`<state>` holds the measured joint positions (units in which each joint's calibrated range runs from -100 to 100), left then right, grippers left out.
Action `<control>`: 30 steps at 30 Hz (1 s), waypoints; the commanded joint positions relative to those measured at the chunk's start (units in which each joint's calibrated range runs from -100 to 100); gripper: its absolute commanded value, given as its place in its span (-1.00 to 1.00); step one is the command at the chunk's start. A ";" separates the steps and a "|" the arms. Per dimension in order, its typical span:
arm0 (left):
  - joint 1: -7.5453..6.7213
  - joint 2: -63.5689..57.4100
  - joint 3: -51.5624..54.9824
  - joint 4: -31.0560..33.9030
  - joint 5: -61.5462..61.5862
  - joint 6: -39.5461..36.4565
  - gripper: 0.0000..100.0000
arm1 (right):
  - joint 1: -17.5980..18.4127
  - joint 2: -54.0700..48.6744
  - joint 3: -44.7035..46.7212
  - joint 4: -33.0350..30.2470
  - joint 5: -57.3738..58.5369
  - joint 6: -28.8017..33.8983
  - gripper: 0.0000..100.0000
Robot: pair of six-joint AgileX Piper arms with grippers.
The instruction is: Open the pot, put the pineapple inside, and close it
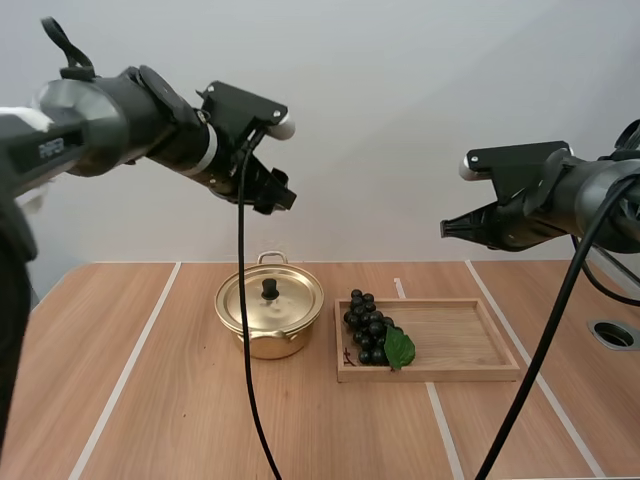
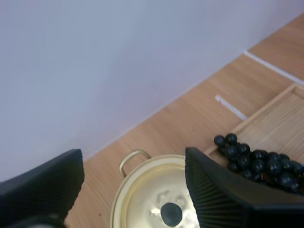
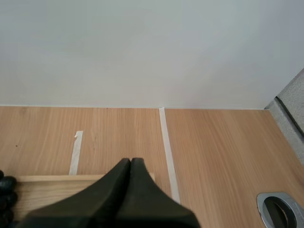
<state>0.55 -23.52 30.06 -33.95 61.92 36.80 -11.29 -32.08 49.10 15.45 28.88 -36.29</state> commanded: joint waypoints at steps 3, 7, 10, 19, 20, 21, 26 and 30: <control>0.12 -10.40 -0.59 0.19 -0.88 -1.29 -0.28 | -0.20 -3.10 3.74 0.59 -10.24 -1.05 -1.00; 1.49 -16.82 -0.59 0.27 0.53 -1.48 -1.00 | -0.20 -8.48 7.75 0.59 -17.67 -1.88 -1.00; 2.54 -21.41 -0.59 0.27 2.40 -1.61 -1.00 | -0.20 -14.70 9.46 0.59 -19.77 -1.88 -1.00; 3.95 -40.62 6.26 0.27 -3.41 -3.38 -1.00 | 2.94 -35.88 9.54 5.84 -22.25 -1.79 -1.00; 3.95 -43.32 7.06 0.27 -3.60 -3.79 -1.00 | 3.72 -37.92 9.54 6.52 -22.25 -1.79 -1.00; 3.95 -46.02 7.76 0.27 -3.60 -4.05 -1.00 | 4.49 -39.58 9.54 6.69 -22.08 -1.79 -1.00; 3.95 -57.76 9.93 3.26 -4.47 -8.34 -1.00 | 6.56 -42.77 9.41 8.02 -20.83 -1.79 -1.00; 3.95 -65.45 9.93 9.96 -5.19 -14.69 -1.00 | 6.64 -43.01 9.41 8.02 -20.20 -1.79 -1.00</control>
<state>4.40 -85.67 39.69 -27.63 58.53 26.09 -4.76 -74.54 58.44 22.99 9.05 -37.78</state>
